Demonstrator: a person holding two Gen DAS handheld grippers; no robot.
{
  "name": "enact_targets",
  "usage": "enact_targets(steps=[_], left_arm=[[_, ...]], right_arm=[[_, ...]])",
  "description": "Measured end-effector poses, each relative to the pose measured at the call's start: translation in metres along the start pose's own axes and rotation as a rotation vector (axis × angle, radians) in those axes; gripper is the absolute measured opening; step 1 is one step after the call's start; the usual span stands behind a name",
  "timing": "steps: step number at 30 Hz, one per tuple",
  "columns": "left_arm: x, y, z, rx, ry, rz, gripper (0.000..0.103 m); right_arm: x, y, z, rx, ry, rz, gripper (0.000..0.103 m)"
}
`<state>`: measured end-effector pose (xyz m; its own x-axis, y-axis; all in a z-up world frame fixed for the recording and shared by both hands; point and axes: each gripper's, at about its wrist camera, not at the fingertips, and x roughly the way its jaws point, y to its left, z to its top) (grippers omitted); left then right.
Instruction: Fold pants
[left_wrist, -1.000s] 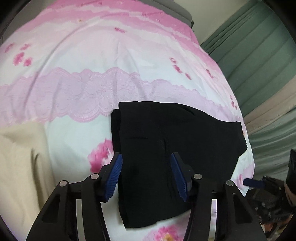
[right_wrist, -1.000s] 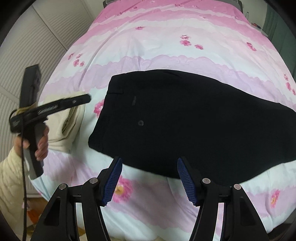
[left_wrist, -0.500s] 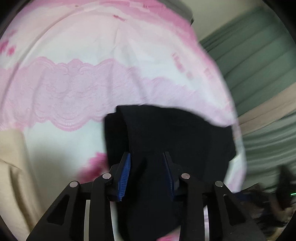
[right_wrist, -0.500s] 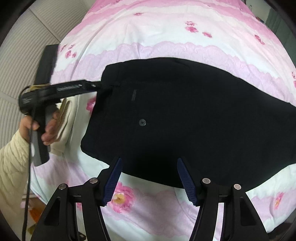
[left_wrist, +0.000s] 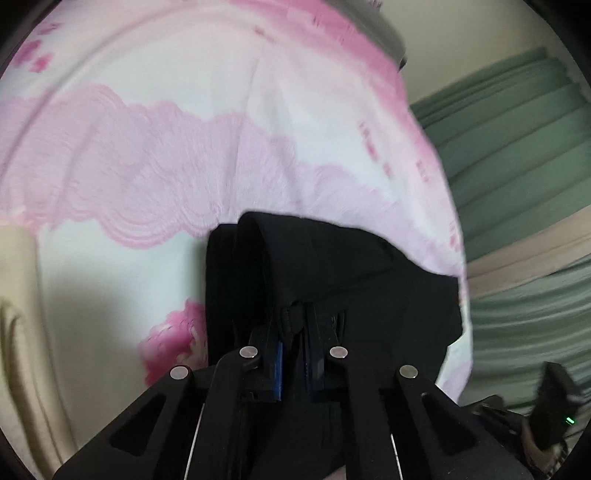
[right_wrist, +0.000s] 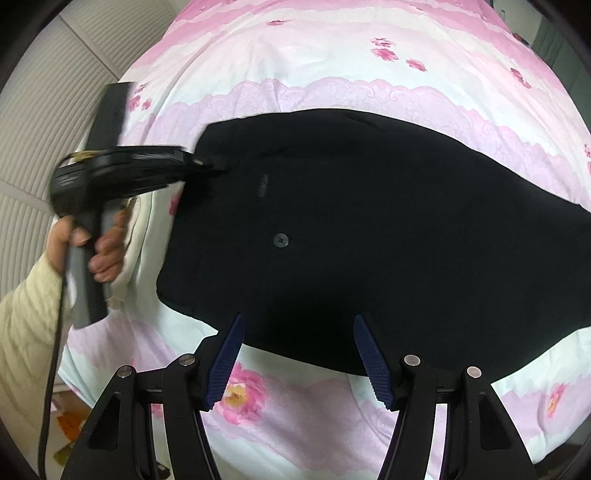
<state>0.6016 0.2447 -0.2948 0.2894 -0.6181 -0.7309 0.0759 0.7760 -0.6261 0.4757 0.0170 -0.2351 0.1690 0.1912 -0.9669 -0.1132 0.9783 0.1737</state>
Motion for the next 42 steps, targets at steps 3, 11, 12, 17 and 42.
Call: enact_targets(steps=[3, 11, 12, 17, 42], left_arm=[[0.01, 0.01, 0.007, 0.021, 0.032, 0.059, 0.01], [0.042, -0.017, 0.026, 0.204, 0.076, 0.185, 0.046], [0.044, -0.017, 0.028, 0.206, 0.073, 0.207, 0.05], [0.015, -0.034, 0.025, 0.255, 0.023, 0.3, 0.067], [0.02, 0.015, -0.144, -0.329, -0.055, 0.239, 0.095]], right_arm=[[0.0, -0.001, -0.002, 0.006, -0.001, 0.007, 0.063], [0.006, 0.002, -0.007, 0.004, 0.015, -0.002, 0.063], [0.006, 0.002, -0.009, 0.0, 0.017, -0.006, 0.063], [0.004, -0.006, -0.017, 0.047, 0.018, -0.02, 0.063], [0.016, -0.081, -0.121, 0.197, 0.035, -0.134, 0.075]])
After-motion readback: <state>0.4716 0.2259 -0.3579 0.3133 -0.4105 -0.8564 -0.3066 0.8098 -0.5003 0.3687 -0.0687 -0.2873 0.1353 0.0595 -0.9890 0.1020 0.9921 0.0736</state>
